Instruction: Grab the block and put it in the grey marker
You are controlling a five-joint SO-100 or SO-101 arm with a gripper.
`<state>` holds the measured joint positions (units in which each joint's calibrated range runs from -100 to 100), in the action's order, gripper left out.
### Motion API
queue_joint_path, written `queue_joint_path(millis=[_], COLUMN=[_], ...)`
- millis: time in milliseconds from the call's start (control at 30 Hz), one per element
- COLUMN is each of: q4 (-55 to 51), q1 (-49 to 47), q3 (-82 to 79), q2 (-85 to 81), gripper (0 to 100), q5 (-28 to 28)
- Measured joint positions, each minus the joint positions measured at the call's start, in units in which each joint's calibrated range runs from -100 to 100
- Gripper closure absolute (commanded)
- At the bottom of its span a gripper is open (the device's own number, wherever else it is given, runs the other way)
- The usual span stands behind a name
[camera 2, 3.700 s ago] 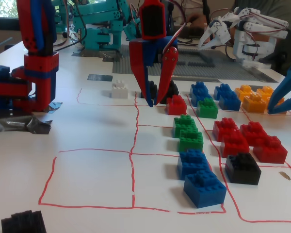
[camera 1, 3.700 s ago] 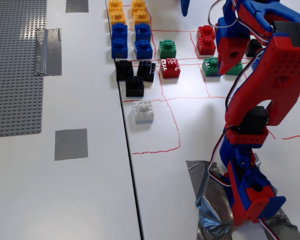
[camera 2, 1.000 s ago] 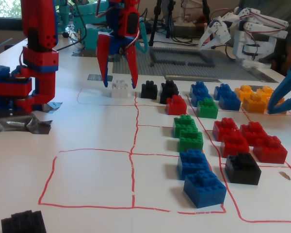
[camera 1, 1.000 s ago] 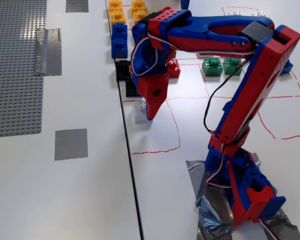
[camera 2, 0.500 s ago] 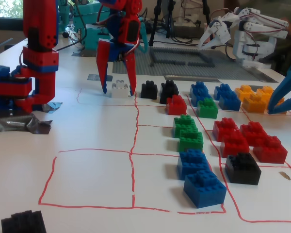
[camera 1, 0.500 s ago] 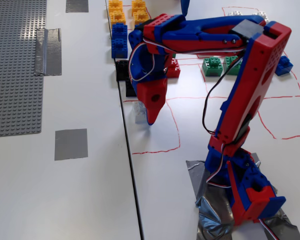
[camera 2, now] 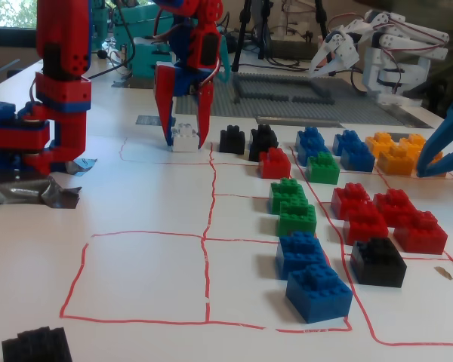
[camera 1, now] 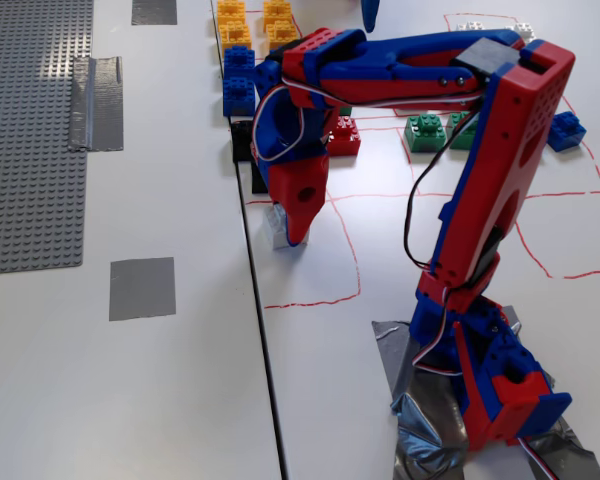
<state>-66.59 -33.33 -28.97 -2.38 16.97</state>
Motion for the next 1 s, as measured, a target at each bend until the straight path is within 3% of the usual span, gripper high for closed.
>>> queue_joint_path(millis=[367,700,1000], q4=[-8.1,-12.1,-12.1], q1=[-1.7,-11.1,-19.2], q3=[14.6,25.2,29.5], q2=[0.2,0.2,6.5], gripper=[100,100,100], q5=[-4.9,-9.4,-17.6])
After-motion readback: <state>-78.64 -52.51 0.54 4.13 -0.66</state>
